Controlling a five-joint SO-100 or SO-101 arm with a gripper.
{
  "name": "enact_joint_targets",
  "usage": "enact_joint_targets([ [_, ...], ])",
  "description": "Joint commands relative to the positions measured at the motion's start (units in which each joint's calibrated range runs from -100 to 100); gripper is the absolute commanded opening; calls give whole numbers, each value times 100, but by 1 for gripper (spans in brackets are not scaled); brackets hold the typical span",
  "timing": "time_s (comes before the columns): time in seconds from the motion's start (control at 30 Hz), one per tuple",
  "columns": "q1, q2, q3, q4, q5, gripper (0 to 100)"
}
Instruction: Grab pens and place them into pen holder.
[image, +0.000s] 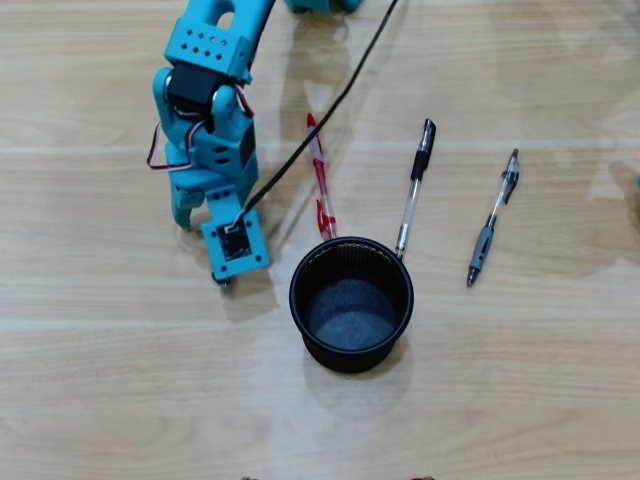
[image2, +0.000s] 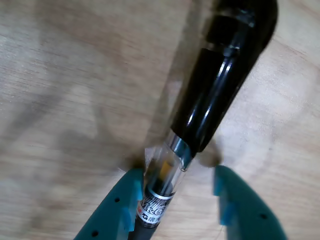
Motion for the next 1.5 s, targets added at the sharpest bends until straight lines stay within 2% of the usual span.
enact_joint_targets([
  [0.0, 248, 50, -224, 214, -48, 2],
  [0.3, 652, -998, -1012, 772, 88, 2],
  [0.63, -34, -2435, -2968, 772, 61, 2],
  [0.77, -606, -2841, -2515, -173, -226, 2],
  [0.87, -1034, -3475, -1220, -1222, -576, 2],
  [1.1, -1832, -4683, 2872, -5210, -1418, 2],
  [1.2, -2082, -4726, 3841, -6662, -1648, 2],
  [1.47, -2235, -4540, 3415, -6868, -1648, 2],
])
